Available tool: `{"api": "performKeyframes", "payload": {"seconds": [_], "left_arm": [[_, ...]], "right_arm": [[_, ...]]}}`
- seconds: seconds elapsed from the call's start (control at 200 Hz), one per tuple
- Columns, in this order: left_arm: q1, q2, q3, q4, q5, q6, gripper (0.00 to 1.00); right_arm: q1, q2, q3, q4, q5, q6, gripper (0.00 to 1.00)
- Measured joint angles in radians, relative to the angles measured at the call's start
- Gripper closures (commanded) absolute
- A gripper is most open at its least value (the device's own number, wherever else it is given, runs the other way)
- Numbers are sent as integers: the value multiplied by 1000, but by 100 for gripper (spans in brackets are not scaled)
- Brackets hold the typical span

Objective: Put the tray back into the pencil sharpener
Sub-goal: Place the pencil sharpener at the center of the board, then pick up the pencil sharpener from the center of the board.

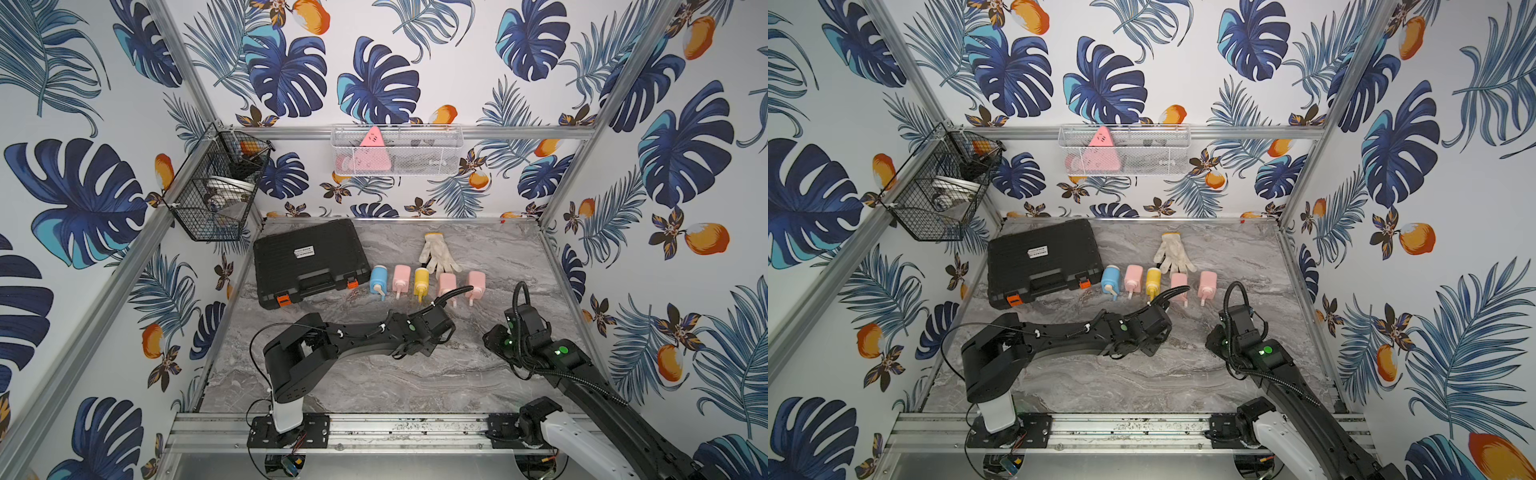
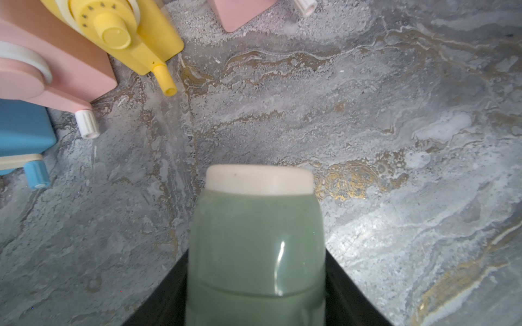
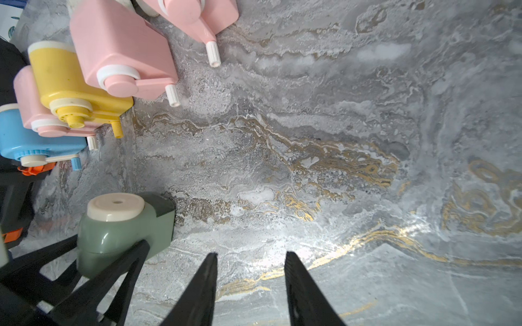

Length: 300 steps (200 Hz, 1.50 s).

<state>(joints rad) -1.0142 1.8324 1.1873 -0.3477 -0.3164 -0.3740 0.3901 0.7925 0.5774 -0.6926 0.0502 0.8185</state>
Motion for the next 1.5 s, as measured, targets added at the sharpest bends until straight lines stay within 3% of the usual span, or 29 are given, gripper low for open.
{"api": "performKeyframes", "payload": {"seconds": [0.21,0.481,0.611,0.781,0.866,1.107,1.247,1.503], "left_arm": [[0,-18,-5,-5,26,1,11],[2,-198,-96,24,21,8,8],[16,-332,-171,67,0,5,6],[117,-498,-291,112,-13,-46,8],[185,-577,-363,124,-15,-84,9],[380,-809,-519,99,-12,-217,7],[426,-890,-572,78,-8,-256,7],[452,-935,-590,42,5,-279,8]], "right_arm": [[0,14,29,-19,1,-24,42],[17,41,82,-23,-5,-33,36],[126,114,144,-31,42,5,30],[375,274,275,-55,200,113,20],[451,379,354,-79,282,185,18],[513,707,624,-204,358,362,14],[538,788,661,-206,340,411,9],[538,896,682,-153,286,458,11]]}}
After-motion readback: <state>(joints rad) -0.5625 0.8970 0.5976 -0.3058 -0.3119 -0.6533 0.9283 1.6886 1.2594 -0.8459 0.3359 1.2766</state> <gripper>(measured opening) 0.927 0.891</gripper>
